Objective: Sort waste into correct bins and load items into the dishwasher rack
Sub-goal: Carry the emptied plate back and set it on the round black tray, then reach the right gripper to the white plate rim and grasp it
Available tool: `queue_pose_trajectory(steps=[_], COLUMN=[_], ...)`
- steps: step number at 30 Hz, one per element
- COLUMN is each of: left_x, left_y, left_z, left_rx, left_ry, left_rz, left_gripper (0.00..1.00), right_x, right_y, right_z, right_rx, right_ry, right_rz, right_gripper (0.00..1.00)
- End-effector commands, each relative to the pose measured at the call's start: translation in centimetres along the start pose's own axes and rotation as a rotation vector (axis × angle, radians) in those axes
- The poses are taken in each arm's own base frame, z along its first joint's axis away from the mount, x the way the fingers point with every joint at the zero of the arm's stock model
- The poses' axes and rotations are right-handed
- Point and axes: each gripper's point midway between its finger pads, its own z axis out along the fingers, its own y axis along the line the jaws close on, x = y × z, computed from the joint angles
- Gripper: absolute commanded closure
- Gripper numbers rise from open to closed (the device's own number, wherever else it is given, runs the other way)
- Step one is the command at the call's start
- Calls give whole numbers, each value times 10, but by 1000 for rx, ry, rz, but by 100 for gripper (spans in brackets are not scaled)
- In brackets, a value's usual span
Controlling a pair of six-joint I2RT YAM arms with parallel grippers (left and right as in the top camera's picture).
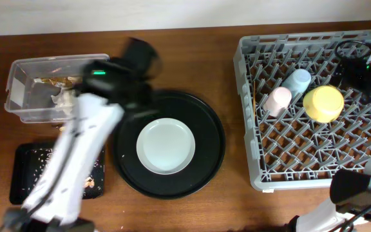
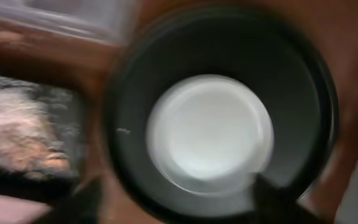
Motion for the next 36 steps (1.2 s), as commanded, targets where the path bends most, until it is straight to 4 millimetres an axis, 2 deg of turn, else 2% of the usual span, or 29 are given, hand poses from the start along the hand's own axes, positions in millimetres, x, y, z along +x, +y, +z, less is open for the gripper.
queue_pose_trajectory(steps=[1,3,4,6,8,10,15,19,22,25,28,32,36], left_x=[-23,-22,-21,-23,-25,-25,-25,-25,-25,-25,-25,-25,-25], left_y=[75,101,108,119,128,130,130,130,130,130,130,130,130], left_z=[-31,-32,-32,-30,-30,-30,-30,-30,-29,-29,-29,-29,-29], left_rx=[-71,-97,-104,-119,-130,-132,-132,-131,-132,-132,-132,-132,-132], left_ry=[-91,-65,-56,-53,-52,-52,-52,-52,-51,-51,-51,-51,-51], left_rz=[-189,-265,-286,-318,-346,-351,-351,-351,-351,-351,-351,-351,-351], left_gripper=[1,1,1,1,1,1,1,1,1,1,1,1,1], right_x=[3,15,18,22,34,46,104,171,202,218,225,236,253], right_y=[36,63,74,90,123,142,185,247,286,316,321,306,301], right_z=[-4,-13,-18,-27,-46,-50,-24,9,15,16,30,77,121], right_rx=[-213,-376,-446,-556,-732,-759,-548,-469,-520,-550,-447,-234,-185], right_ry=[32,95,116,143,188,192,259,307,272,186,120,92,144], right_rz=[25,26,26,20,-40,-147,-425,-620,-745,-841,-845,-722,-655], right_gripper=[1,1,1,1,1,1,1,1,1,1,1,1,1])
